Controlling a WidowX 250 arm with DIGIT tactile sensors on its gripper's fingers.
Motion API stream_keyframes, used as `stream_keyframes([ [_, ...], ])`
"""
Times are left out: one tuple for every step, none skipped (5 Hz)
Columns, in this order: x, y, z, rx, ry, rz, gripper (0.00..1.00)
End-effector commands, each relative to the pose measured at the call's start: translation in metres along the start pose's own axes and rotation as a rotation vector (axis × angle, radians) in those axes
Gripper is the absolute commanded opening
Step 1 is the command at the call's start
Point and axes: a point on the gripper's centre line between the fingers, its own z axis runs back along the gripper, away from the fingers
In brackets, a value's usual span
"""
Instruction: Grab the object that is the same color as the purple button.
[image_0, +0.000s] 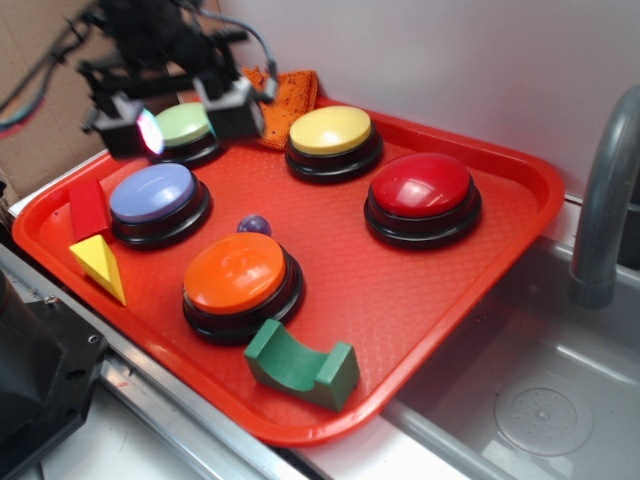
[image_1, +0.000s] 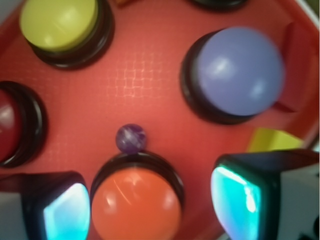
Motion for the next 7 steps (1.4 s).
stream_keyframes([
  [0.018,-0.012,-0.036,-0.006,-0.049,0.038,1.00],
  [0.021,-0.012,-0.053,0.000,-0.052,0.067,1.00],
  [0.022,-0.007,-0.068,0.009,-0.021,0.074,1.00],
  [0.020,-0.006,-0.074,0.004,0.003,0.079,1.00],
  [0.019,-0.007,-0.074,0.013,0.002,0.079,0.00],
  [0.019,-0.008,-0.069,-0.002,0.001,0.075,0.00],
  [0.021,-0.009,-0.062,-0.008,-0.005,0.056,0.00],
])
